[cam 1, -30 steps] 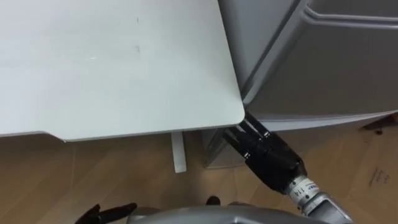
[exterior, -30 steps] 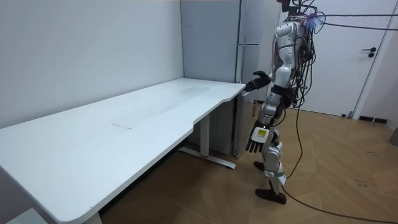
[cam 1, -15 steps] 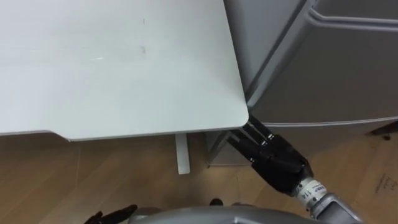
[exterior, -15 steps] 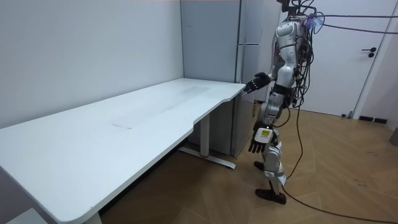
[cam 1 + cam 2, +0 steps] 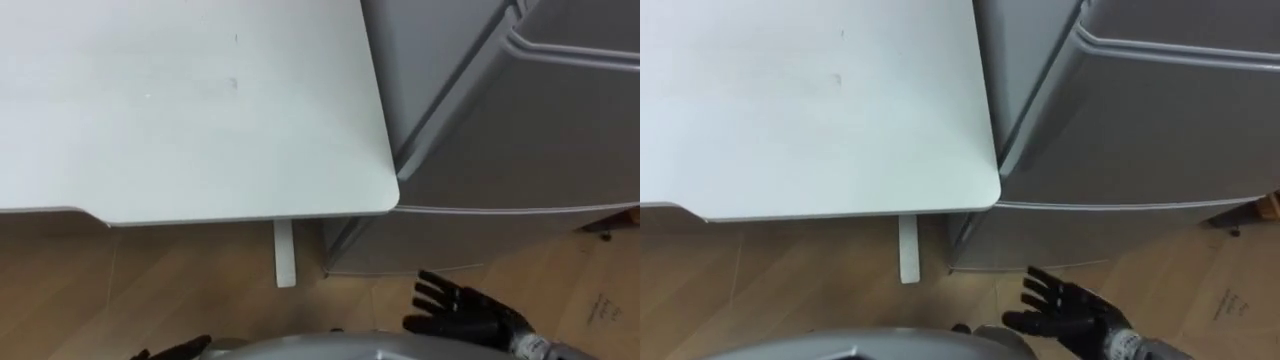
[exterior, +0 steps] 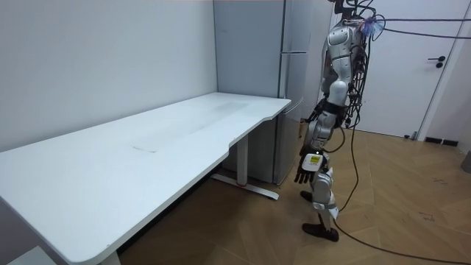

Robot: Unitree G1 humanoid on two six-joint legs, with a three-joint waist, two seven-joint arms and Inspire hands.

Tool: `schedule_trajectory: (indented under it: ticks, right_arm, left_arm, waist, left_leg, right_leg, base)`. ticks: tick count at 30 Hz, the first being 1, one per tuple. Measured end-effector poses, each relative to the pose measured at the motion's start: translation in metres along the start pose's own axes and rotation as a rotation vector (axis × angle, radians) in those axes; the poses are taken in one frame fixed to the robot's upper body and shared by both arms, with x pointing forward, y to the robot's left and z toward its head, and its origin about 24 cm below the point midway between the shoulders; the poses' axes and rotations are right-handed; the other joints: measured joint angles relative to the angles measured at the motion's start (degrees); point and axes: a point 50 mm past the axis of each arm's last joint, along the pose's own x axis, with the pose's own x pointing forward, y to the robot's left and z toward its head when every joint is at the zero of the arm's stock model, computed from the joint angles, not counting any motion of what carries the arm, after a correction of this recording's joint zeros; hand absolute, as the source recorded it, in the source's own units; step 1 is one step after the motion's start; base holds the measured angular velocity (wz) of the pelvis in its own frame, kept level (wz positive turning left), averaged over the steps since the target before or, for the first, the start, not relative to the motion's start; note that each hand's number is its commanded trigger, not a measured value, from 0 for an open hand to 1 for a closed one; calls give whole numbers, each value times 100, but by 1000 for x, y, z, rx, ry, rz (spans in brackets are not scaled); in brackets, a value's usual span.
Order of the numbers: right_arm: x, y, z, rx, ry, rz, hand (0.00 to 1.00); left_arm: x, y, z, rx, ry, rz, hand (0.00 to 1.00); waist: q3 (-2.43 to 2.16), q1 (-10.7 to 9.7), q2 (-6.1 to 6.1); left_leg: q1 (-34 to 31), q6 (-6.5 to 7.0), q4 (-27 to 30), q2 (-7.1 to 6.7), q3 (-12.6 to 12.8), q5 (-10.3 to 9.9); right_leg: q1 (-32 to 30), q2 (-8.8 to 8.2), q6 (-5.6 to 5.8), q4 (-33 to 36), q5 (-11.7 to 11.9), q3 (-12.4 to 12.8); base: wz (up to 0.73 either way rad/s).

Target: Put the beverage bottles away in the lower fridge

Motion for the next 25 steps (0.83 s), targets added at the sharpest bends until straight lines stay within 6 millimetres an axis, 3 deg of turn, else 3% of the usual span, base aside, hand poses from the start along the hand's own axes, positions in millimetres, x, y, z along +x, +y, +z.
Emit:
schedule_trajectory:
  ticks: [9, 14, 25]
  right_arm:
    - [21, -1, -6, -32, 61, -200, 0]
    - [29, 0, -8, -13, 79, -288, 0]
    - [38, 7, -24, 82, 123, -383, 0]
  left_arm:
    - [2, -6, 1, 6, 8, 23, 0]
    - [2, -11, -7, -2, 27, 41, 0]
    - [2, -13, -16, 37, 57, 62, 0]
  waist:
    - [51, 19, 128]
    - [49, 28, 329]
    - [50, 21, 342]
  left_leg:
    - [29, 2, -3, 1, -21, -3]
    - [49, 3, -33, 2, -53, -2]
    - [239, 3, -96, 3, -217, -2]
  right_leg:
    - [48, 11, 0, -22, 0, -25]
    - [71, 7, 15, -33, -10, -63]
    - [403, 36, 53, -218, -37, -86]
  base:
    - [0]
    - [3]
    - [8]
